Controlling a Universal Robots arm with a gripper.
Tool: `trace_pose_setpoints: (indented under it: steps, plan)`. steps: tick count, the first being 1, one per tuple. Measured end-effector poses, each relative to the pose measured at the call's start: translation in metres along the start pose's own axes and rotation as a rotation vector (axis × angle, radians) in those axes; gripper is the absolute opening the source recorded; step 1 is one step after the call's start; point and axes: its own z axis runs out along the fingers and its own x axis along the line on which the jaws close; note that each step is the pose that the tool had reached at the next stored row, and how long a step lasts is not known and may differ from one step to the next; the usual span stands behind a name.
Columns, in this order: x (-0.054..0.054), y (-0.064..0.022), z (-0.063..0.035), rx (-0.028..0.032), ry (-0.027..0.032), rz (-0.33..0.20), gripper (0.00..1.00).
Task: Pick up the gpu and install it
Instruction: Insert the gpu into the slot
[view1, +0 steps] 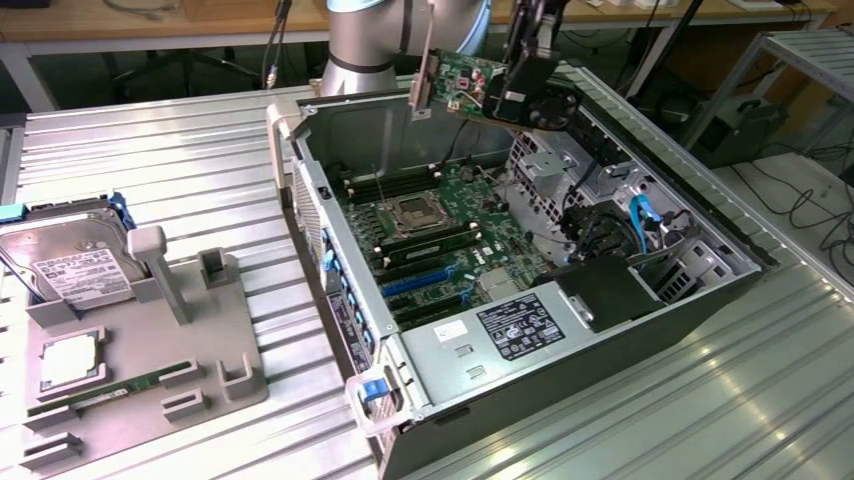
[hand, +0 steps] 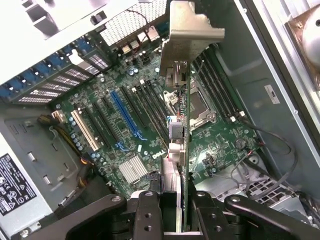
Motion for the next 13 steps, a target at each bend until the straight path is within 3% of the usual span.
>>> trace_pose_setpoints:
  steps: [9,13]
  plan:
    - [0.0000,0.0000,0.0000,-0.0019,0.0005,-0.102,0.28]
    - [0.0000,-0.0001,0.0002,0.0020,-0.0016,-0.145,0.28]
